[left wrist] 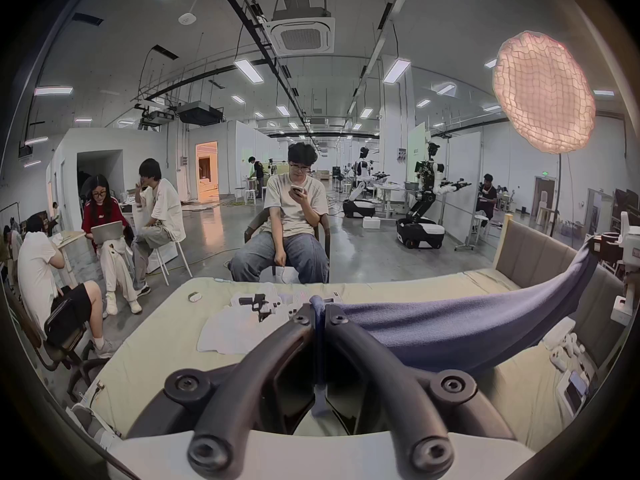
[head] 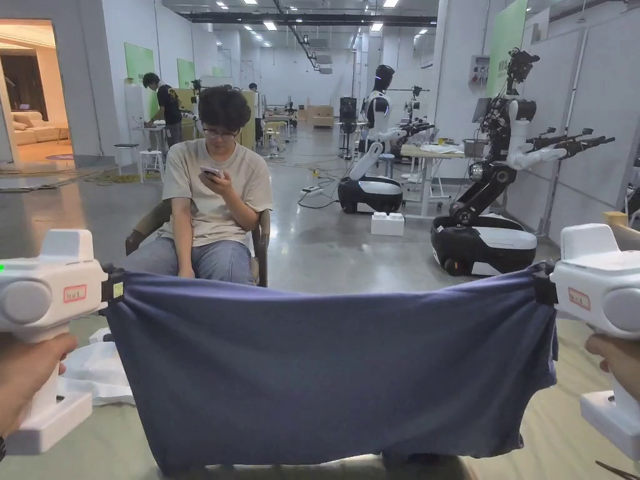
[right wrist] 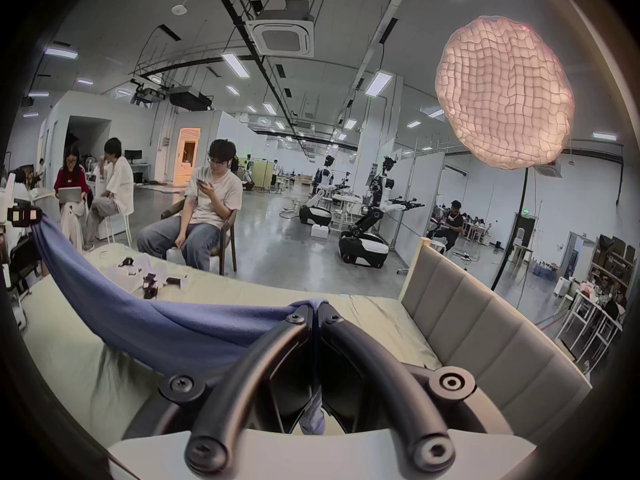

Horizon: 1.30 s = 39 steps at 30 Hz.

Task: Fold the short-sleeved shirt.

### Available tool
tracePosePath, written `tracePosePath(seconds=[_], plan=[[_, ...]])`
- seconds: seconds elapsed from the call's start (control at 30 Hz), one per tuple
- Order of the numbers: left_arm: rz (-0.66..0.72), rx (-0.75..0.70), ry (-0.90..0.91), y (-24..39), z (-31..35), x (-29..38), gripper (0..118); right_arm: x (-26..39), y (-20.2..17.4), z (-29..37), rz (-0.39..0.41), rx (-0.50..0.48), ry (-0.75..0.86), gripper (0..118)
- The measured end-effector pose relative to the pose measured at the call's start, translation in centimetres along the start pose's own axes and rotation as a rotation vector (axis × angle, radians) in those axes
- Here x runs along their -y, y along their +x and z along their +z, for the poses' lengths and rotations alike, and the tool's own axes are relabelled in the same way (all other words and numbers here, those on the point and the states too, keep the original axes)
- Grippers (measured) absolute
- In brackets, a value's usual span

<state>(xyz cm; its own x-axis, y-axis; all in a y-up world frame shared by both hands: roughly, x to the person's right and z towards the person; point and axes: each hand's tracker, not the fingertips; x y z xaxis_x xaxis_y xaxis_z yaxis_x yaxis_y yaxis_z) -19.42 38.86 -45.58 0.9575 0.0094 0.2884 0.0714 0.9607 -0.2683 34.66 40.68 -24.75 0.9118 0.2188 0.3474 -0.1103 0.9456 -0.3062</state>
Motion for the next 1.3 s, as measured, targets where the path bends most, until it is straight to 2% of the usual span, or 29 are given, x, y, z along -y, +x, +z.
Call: tracePosePath(seconds=[0.27, 0.6, 0.7, 0.83, 0.9, 1.03, 1.1, 1.3], plan=[[0.013, 0.021, -0.011, -0.5, 7.4, 7.5, 0, 8.2, -0.6, 7.8, 0.038, -0.007, -0.053, 0], [0.052, 0.008, -0.152, -0.3, 16.7, 22.6, 0, 22.4, -3.0, 15.8, 0.080, -0.045, -0.289, 0], [0.091, -0.002, -0.225, -1.4, 17.7, 27.9, 0, 26.2, -3.6, 17.3, 0.058, -0.065, -0.365, 0], [0.071, -0.008, -0.355, -1.7, 18.8, 33.5, 0, 31.0, -4.8, 18.5, 0.128, -0.084, -0.458, 0], [0.038, 0.001, -0.416, -1.5, 19.0, 35.8, 0, 33.3, -5.2, 18.6, 0.136, -0.088, -0.505, 0], [0.005, -0.004, -0.502, -1.5, 18.6, 38.6, 0, 36.8, -5.8, 17.9, 0.145, -0.114, -0.621, 0], [0.029, -0.010, -0.520, -1.8, 18.1, 39.5, 0, 37.7, -6.2, 17.7, 0.153, -0.100, -0.629, 0], [-0.008, -0.021, -0.619, -1.0, 17.2, 41.4, 0, 39.5, -7.6, 16.8, 0.164, -0.062, -0.674, 2]])
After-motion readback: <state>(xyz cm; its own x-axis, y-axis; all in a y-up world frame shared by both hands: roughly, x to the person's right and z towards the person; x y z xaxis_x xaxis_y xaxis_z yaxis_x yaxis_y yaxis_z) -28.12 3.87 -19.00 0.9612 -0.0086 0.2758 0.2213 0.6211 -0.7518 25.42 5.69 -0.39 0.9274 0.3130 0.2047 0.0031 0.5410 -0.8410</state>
